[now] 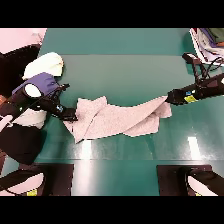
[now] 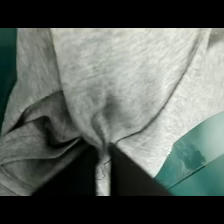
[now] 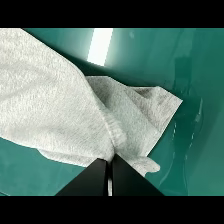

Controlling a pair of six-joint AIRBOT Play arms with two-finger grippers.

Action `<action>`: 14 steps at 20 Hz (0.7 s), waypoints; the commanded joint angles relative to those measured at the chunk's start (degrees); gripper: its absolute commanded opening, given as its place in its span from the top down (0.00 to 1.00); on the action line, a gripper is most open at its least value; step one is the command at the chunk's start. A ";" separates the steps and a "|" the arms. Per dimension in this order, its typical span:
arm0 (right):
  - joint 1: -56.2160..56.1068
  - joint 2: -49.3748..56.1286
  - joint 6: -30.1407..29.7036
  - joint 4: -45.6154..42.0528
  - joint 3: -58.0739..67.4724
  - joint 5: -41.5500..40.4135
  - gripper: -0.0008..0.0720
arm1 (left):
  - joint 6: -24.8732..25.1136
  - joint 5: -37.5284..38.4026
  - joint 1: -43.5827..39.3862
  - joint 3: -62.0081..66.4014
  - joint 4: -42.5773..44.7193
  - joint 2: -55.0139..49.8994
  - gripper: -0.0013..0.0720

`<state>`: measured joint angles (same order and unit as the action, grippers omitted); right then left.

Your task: Fold the shirts.

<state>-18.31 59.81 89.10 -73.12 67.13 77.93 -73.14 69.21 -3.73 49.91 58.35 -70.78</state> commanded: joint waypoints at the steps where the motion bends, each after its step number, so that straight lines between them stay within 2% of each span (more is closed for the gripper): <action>1: -0.07 -0.04 -0.02 -0.17 1.07 -0.22 0.97 | -0.52 0.52 -0.04 3.87 -0.13 1.57 0.96; 5: 0.00 -0.04 -0.37 -2.82 11.45 0.81 0.97 | -1.95 0.70 -0.04 17.57 0.79 10.03 0.96; 12: 0.00 -0.04 -1.20 -8.17 46.31 5.57 0.97 | -2.03 -1.22 -0.04 53.72 9.35 25.05 0.96; 14: 0.00 -0.37 -1.22 -8.17 54.49 6.36 0.97 | -4.15 -2.56 -0.04 61.59 9.42 26.53 0.96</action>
<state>-18.31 59.68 87.96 -80.03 109.82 82.61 -75.42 68.71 -3.75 99.29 65.49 -47.83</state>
